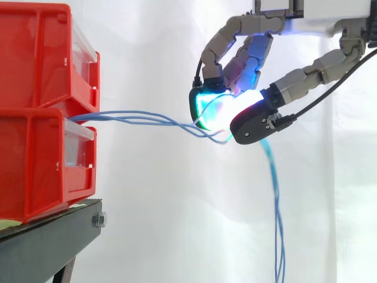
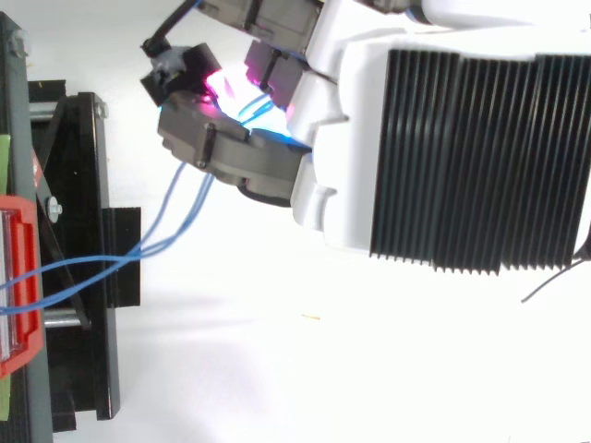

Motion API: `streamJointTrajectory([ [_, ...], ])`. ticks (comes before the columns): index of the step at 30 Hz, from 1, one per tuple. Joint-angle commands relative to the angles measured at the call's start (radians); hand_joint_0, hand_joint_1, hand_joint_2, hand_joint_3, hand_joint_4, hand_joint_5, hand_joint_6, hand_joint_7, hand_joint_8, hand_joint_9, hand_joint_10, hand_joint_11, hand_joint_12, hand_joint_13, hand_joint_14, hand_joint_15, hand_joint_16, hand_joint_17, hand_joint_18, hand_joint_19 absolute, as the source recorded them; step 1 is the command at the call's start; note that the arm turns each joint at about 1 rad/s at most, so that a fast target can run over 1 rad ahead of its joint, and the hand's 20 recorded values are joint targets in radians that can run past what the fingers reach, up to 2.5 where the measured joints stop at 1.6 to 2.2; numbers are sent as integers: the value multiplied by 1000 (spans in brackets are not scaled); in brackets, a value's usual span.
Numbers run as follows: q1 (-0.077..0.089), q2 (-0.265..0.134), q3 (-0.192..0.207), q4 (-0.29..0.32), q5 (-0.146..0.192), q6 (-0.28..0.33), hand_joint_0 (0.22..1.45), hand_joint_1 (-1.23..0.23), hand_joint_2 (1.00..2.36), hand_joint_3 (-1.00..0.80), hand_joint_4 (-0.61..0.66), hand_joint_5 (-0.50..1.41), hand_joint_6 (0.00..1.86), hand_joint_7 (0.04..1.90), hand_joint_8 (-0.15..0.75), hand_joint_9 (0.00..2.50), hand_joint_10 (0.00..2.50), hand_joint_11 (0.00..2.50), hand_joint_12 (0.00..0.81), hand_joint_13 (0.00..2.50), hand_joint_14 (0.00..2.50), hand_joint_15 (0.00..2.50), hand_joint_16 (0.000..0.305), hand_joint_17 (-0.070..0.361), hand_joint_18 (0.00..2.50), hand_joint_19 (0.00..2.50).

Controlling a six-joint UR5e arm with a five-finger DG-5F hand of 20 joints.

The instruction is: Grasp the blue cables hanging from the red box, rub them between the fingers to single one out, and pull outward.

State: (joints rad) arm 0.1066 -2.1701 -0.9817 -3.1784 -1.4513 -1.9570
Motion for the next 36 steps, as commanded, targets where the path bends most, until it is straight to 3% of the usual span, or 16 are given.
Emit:
streamJointTrajectory([
  [1,1,1,0,0,-20,-48,626,-776,1006,-27,142,-124,909,847,435,1137,14,758,451,776,12,348,61,138,825,330],
  [8,-1,1,0,11,-74,-115,626,-775,1006,-27,144,-124,908,848,435,1136,13,756,450,777,11,350,62,138,826,333],
  [16,-2,0,-2,17,-69,-46,627,-776,1006,-31,144,-124,908,849,434,1137,11,757,449,777,11,352,61,138,825,333],
  [22,-4,0,0,14,-74,-39,627,-775,1006,-33,144,-124,908,849,433,1135,13,757,452,776,11,348,61,138,826,333],
  [27,-5,0,0,17,-78,-71,627,-776,1006,-31,142,-124,908,850,433,1134,11,764,451,776,11,348,61,138,826,334],
  [32,-8,0,-2,15,-109,-145,627,-776,1006,-33,145,-124,908,848,433,1137,14,759,449,775,11,349,61,138,825,333],
  [36,-10,0,0,17,-127,-166,626,-775,1006,-31,142,-124,908,850,433,1136,14,756,450,775,11,347,61,138,826,333],
])
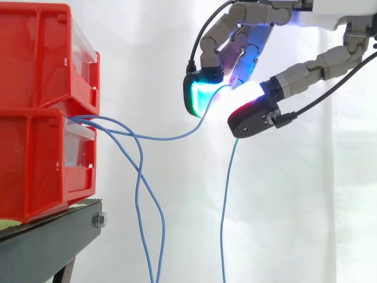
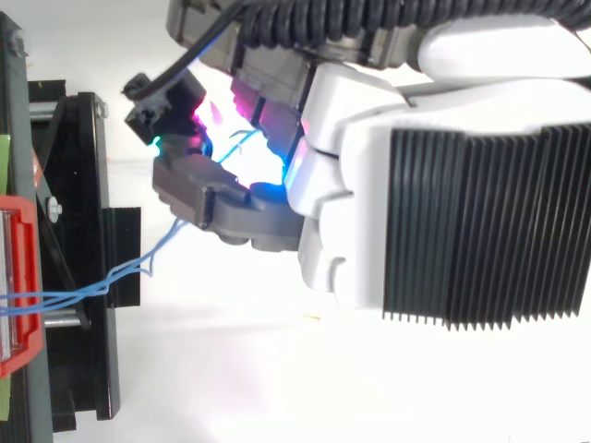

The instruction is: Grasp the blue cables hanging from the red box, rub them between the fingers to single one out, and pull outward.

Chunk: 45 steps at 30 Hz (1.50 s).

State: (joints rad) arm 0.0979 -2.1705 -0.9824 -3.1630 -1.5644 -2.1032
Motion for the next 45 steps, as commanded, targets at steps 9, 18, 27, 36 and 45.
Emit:
streamJointTrajectory([
  [9,-6,0,-1,0,-22,-107,627,-776,1006,-35,142,-124,907,853,433,1135,14,756,449,774,11,348,61,138,824,334],
  [18,-14,0,-1,0,-48,-146,627,-776,1006,-35,144,-125,907,852,435,1136,13,755,449,774,11,348,61,138,824,334],
  [27,-17,0,-1,3,-66,-204,627,-776,1007,-36,144,-125,906,853,434,1133,14,758,448,773,12,345,61,138,823,334],
  [36,-18,0,-1,1,-66,-330,626,-776,1006,-39,146,-125,906,852,434,1133,14,758,448,774,12,352,61,138,824,334],
  [45,-23,0,-1,3,-80,-388,626,-776,1007,-40,146,-125,906,855,433,1133,14,753,447,774,11,346,61,138,823,335],
])
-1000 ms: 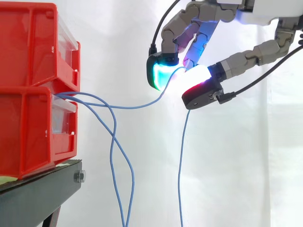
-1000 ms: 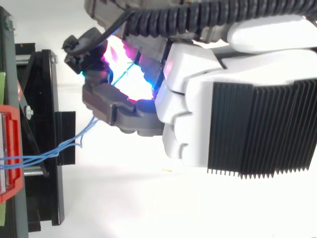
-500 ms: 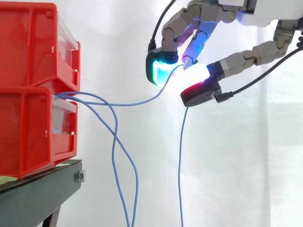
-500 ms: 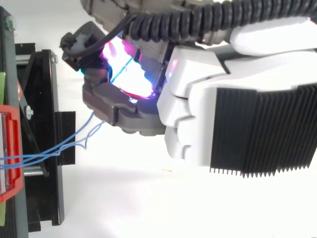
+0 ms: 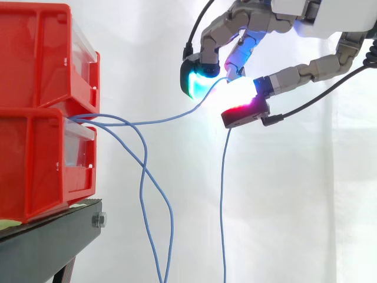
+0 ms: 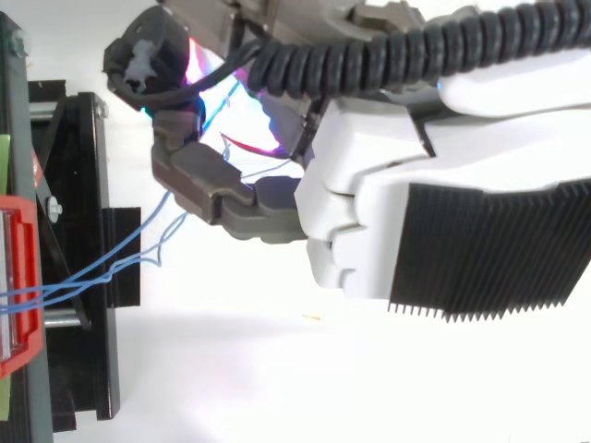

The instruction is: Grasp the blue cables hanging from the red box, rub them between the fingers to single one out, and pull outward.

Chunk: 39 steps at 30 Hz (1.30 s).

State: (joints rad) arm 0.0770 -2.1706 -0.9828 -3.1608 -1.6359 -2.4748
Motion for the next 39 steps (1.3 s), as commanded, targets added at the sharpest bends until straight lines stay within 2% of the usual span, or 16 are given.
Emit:
streamJointTrajectory([
  [1,-2,0,1,1,-15,-24,626,-776,1007,-38,145,-125,906,853,433,1133,14,757,447,774,11,349,61,138,824,335],
  [11,-8,0,0,1,-53,-73,626,-777,1007,-41,146,-125,906,844,433,1133,14,758,448,774,11,349,61,138,823,335],
  [13,-10,0,1,5,-71,-96,626,-777,1007,-40,148,-126,905,854,434,1134,12,755,449,774,11,351,61,138,823,335],
  [18,-13,0,0,16,-87,-108,627,-777,1007,-43,152,-126,905,853,435,1131,12,761,447,775,11,345,61,137,822,335],
  [23,-16,0,0,33,-121,-139,627,-777,1007,-45,150,-126,905,853,430,1130,14,755,449,772,11,351,61,138,820,335],
  [32,-23,0,1,33,-145,-141,627,-776,1009,-49,150,-127,904,855,429,1124,14,750,446,762,11,348,61,136,812,343],
  [39,-29,0,0,22,-144,-118,628,-775,1009,-53,150,-127,903,856,428,1119,14,752,444,760,11,350,61,137,808,340],
])
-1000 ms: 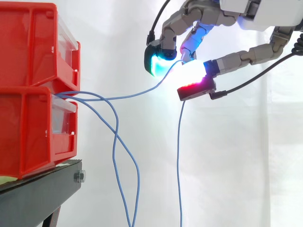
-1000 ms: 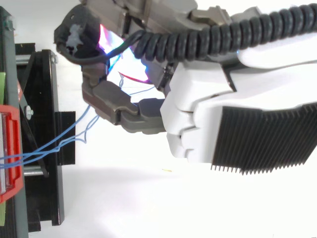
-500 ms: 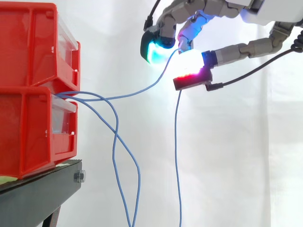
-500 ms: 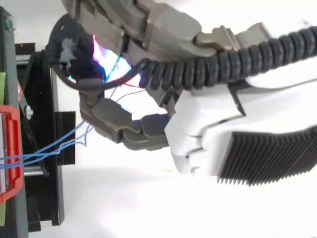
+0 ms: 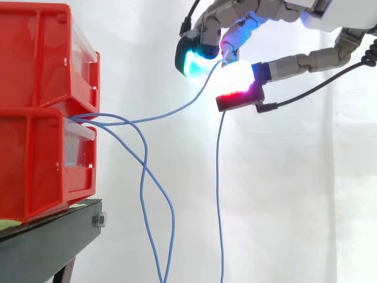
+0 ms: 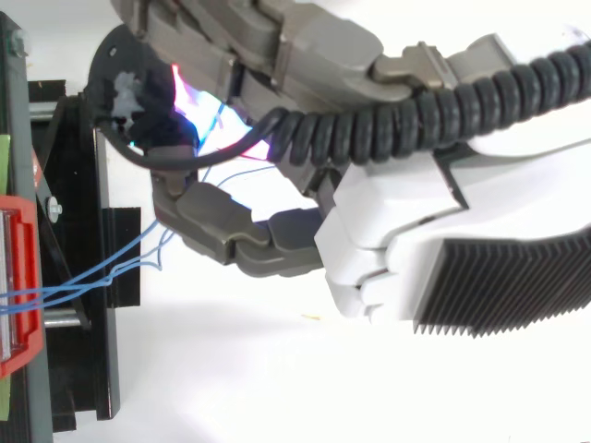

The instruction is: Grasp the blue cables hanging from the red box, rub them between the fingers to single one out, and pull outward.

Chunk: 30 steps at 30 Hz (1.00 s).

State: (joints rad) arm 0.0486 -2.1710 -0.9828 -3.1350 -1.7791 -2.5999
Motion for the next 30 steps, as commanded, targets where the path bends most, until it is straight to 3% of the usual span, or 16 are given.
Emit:
streamJointTrajectory([
  [1,-1,0,0,-8,-2,20,628,-775,1008,-53,152,-127,903,856,428,1119,14,750,444,760,11,350,61,137,808,345],
  [6,-1,0,0,-5,-8,15,627,-775,1009,-53,150,-128,903,856,429,1116,14,757,444,755,11,348,61,137,807,341],
  [11,-4,0,0,6,-57,-36,628,-775,1008,-52,152,-128,903,856,427,1112,16,755,446,752,12,351,61,136,801,342],
  [14,-7,0,-11,19,-125,-95,628,-774,1009,-55,147,-128,903,855,429,1110,15,753,446,751,13,350,61,136,801,340],
  [16,-9,0,-43,41,-154,-121,628,-774,1009,-56,151,-128,903,853,427,1109,15,753,446,751,11,351,61,136,800,350],
  [23,-24,0,-86,161,-206,-151,629,-774,1008,-61,147,-128,903,846,424,1105,14,753,446,749,11,355,61,136,797,343],
  [27,-32,0,-85,182,-247,-177,628,-774,1009,-59,146,-128,903,849,427,1104,12,753,446,747,12,350,61,136,797,344],
  [30,-36,0,-85,188,-258,-187,627,-773,1008,-56,151,-129,903,854,429,1103,15,748,446,748,13,353,61,136,796,351],
])
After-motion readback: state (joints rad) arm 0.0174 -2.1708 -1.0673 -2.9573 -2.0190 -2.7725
